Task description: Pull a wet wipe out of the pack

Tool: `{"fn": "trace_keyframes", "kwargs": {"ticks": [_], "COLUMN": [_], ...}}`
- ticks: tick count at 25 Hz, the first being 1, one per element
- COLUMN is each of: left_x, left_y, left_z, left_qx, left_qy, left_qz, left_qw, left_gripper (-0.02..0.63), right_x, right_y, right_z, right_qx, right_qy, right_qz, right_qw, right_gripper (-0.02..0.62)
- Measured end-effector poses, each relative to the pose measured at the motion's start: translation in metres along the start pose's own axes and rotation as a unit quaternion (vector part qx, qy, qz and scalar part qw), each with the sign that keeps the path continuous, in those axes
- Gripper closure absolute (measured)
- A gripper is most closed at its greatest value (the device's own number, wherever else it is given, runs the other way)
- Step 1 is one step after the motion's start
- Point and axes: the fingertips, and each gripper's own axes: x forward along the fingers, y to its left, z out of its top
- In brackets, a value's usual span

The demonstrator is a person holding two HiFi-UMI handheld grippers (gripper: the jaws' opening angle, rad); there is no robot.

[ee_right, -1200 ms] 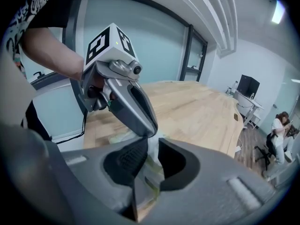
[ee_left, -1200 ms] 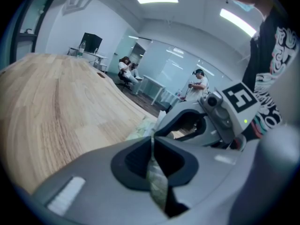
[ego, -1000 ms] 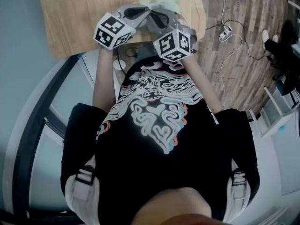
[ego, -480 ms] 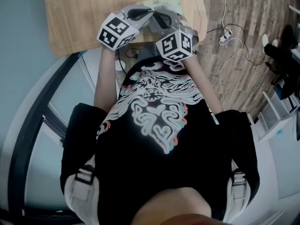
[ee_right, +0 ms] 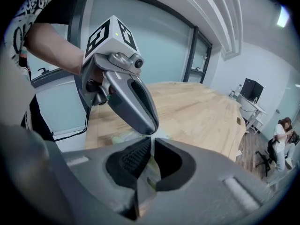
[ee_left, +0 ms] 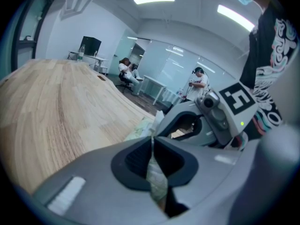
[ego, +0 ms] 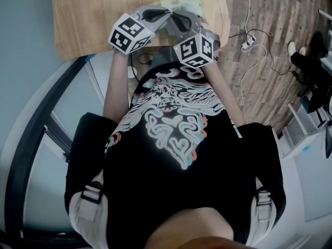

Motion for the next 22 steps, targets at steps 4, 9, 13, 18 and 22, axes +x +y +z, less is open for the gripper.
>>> {"fn": "trace_keyframes", "kwargs": {"ticks": [4, 9, 13, 18, 22], "left_x": [-0.0022, -0.0035, -0.0042, -0.0043, -0.0059], "left_y": [-0.0008, -0.0013, -0.0014, -0.0019, -0.0013], "left_z": [0.0007, 0.0012, 0.0023, 0.0022, 0.0023], "left_qx": [0.0, 0.0, 0.001, 0.002, 0.002], "left_qy": [-0.002, -0.002, -0.003, -0.005, -0.007], "left_qz": [0.002, 0.005, 0.007, 0.009, 0.009], "left_qw": [1.0, 1.0, 1.0, 0.9999, 0.9999], "left_gripper": [0.603, 0.603, 0.603, 0.604, 0.604], "right_x": [-0.0011, -0.0016, -0.0024, -0.0024, -0.0025], "right_y": [0.0001, 0.0002, -0.0004, -0.0003, -0.0005], "right_z": [0.0014, 0.0014, 0.0016, 0.0005, 0.0011], "right_qx": [0.0, 0.003, 0.005, 0.006, 0.01], "right_qy": [-0.002, -0.003, -0.006, -0.008, -0.01], "right_qz": [0.0, 0.001, -0.001, -0.002, -0.005], "right_qw": [1.0, 1.0, 1.0, 1.0, 1.0], "right_gripper": [0.571, 0.571, 0.571, 0.571, 0.569]}}
